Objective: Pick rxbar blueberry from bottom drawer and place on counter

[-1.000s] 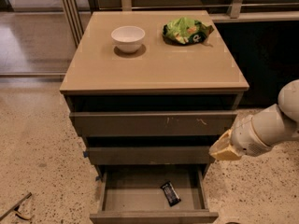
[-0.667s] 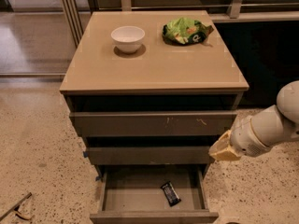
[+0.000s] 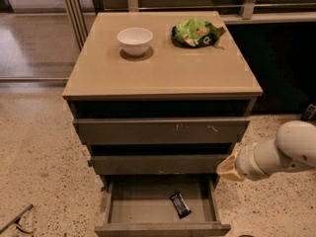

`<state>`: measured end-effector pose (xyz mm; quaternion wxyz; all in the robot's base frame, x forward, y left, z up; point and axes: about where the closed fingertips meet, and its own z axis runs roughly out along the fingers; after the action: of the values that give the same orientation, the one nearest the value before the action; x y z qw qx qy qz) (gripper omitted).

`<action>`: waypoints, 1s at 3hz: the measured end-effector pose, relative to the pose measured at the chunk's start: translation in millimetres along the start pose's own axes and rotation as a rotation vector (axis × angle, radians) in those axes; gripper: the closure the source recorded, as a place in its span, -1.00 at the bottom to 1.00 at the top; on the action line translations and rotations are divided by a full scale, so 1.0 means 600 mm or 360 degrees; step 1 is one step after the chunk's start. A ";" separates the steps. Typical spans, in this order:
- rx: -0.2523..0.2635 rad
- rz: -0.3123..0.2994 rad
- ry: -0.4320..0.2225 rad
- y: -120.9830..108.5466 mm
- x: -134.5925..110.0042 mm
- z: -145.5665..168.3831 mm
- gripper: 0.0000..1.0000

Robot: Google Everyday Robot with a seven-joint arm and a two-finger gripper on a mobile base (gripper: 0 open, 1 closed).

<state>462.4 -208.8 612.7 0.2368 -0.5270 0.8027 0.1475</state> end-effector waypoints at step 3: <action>0.0139 0.0145 -0.0380 -0.164 0.095 0.202 1.00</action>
Offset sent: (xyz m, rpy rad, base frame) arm 0.1216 -0.0284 -0.2772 0.3940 -0.0041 -0.1763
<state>560.8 -233.4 481.3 0.3465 -0.4579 0.7976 0.1847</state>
